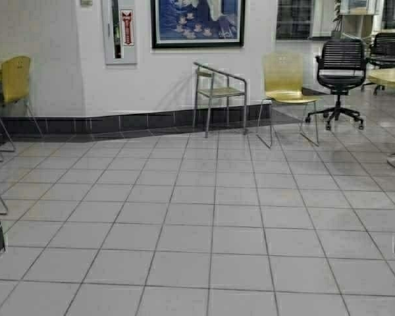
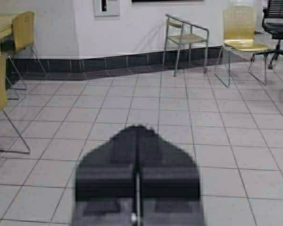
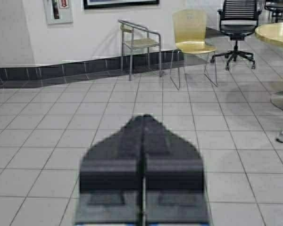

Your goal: Push the chairs under the table

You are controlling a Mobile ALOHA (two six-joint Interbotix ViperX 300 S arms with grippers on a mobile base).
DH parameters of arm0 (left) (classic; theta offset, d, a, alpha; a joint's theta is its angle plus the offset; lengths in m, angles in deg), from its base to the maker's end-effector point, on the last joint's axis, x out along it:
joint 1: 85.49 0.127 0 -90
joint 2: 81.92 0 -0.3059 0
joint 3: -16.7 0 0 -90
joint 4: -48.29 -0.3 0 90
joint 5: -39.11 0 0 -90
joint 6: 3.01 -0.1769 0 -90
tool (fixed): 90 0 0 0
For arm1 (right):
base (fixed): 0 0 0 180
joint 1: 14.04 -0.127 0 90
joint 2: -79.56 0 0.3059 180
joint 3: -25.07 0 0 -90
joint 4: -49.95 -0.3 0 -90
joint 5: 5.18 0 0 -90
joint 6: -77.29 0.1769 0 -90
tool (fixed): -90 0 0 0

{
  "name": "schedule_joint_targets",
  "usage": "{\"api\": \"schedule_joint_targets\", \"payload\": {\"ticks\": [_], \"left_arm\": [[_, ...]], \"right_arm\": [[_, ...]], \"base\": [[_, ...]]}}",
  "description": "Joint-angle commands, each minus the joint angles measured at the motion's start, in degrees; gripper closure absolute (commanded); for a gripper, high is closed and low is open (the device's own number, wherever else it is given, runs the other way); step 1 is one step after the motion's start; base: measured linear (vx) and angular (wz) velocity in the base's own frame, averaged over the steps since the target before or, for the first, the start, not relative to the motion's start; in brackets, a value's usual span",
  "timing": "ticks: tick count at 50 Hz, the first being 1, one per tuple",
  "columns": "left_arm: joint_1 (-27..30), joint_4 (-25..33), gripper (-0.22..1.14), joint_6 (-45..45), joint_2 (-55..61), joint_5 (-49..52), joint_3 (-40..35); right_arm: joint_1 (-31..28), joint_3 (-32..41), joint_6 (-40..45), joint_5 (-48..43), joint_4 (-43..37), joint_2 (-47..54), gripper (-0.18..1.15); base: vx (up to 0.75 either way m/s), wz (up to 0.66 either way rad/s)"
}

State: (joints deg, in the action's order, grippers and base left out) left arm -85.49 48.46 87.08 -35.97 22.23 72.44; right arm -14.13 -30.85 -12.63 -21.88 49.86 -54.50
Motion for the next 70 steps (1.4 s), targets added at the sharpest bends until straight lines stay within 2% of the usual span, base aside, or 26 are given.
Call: {"api": "schedule_joint_targets", "payload": {"ticks": [1,5,10,19,36,48,70], "left_arm": [[-0.1,-0.1,0.94,1.2,0.5,-0.2,0.4],[-0.1,-0.3,0.85,1.8,0.5,-0.1,0.5],[-0.1,-0.3,0.88,1.9,0.4,-0.1,1.5],[-0.1,-0.3,0.89,2.3,-0.5,-0.1,2.3],[-0.1,-0.3,0.89,1.8,0.0,-0.5,2.5],[-0.1,-0.4,0.89,1.1,3.9,-0.8,2.4],[-0.1,-0.1,0.89,2.4,0.5,-0.4,2.1]], "right_arm": [[0.2,-0.9,0.6,0.4,0.0,-0.1,0.91],[0.3,-0.8,0.9,1.1,0.0,-0.6,0.88],[0.3,-0.2,0.9,1.9,0.3,-1.2,0.93],[0.3,0.0,0.9,5.2,0.4,-1.1,0.92],[0.3,0.3,0.9,5.2,0.4,0.4,0.92],[0.3,-0.6,1.1,5.2,0.3,0.4,0.92],[0.3,0.0,1.3,5.1,0.4,0.6,0.92]], "base": [[0.17,0.06],[0.19,0.07],[0.22,0.11],[0.24,0.12],[0.27,0.18],[0.31,0.47],[0.34,0.53]]}}
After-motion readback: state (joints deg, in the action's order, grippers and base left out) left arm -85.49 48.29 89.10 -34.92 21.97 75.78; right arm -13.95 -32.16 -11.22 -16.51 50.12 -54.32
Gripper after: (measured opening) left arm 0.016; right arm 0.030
